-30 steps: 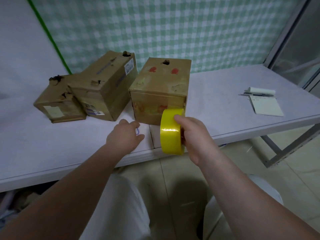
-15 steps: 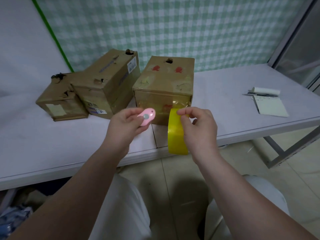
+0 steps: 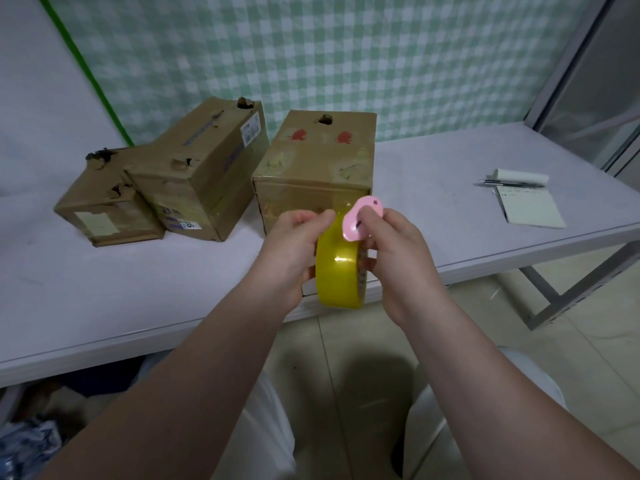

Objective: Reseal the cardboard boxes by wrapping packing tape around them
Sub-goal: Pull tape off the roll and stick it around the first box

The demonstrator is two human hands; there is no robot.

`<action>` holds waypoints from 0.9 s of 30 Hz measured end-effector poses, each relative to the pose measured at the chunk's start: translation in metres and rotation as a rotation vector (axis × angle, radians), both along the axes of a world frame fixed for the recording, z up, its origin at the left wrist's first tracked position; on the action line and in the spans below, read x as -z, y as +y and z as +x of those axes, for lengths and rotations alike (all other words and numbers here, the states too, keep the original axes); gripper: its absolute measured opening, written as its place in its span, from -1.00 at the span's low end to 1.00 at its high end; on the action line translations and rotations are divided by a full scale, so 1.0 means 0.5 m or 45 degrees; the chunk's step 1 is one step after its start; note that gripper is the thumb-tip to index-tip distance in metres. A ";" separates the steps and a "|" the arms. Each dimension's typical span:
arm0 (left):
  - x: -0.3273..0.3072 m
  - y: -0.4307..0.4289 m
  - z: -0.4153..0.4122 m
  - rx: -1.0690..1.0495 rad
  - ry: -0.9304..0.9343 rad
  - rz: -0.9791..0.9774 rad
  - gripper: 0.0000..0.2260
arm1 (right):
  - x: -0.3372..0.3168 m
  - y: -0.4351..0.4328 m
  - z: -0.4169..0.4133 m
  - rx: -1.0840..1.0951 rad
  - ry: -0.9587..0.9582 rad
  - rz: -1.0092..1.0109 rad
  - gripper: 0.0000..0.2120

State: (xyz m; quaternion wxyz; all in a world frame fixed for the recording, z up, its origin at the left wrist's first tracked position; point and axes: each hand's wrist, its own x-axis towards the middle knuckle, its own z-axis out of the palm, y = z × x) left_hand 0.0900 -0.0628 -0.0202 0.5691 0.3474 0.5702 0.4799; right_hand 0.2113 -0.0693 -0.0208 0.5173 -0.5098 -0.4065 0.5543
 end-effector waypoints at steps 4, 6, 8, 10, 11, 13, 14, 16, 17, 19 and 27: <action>0.002 0.024 0.009 0.179 -0.010 -0.176 -0.64 | -0.021 0.032 0.012 0.180 -0.183 0.191 -0.95; 0.001 0.033 0.016 0.225 0.012 -0.162 -0.73 | -0.037 0.054 0.023 0.283 -0.335 0.369 -0.89; -0.004 0.038 0.023 0.241 0.056 -0.136 -0.82 | -0.051 0.081 0.035 0.332 -0.571 0.598 -0.83; -0.006 0.042 0.027 0.224 0.083 -0.125 -0.87 | -0.057 0.112 0.041 0.282 -0.899 0.767 -0.76; -0.005 0.045 0.027 0.216 0.083 -0.121 -0.87 | -0.055 0.127 0.042 0.223 -1.082 0.814 -0.74; -0.005 0.048 0.025 0.221 0.086 -0.113 -0.80 | -0.048 0.149 0.039 0.079 -1.362 0.869 -0.75; -0.006 0.049 0.025 0.230 0.091 -0.111 -0.77 | -0.044 0.156 0.037 0.007 -1.468 0.887 -0.73; -0.005 0.049 0.024 0.252 0.090 -0.100 -0.76 | -0.032 0.172 0.039 -0.113 -1.655 0.894 -0.63; -0.002 0.050 0.023 0.267 0.078 -0.093 -0.76 | -0.025 0.181 0.041 -0.158 -1.686 0.891 -0.60; 0.003 0.049 0.020 0.319 0.053 -0.083 -0.79 | -0.014 0.192 0.046 -0.202 -1.574 0.893 -0.60; -0.001 0.058 -0.001 0.431 0.209 -0.072 -0.90 | 0.002 0.204 0.048 -0.206 -1.422 0.953 -0.65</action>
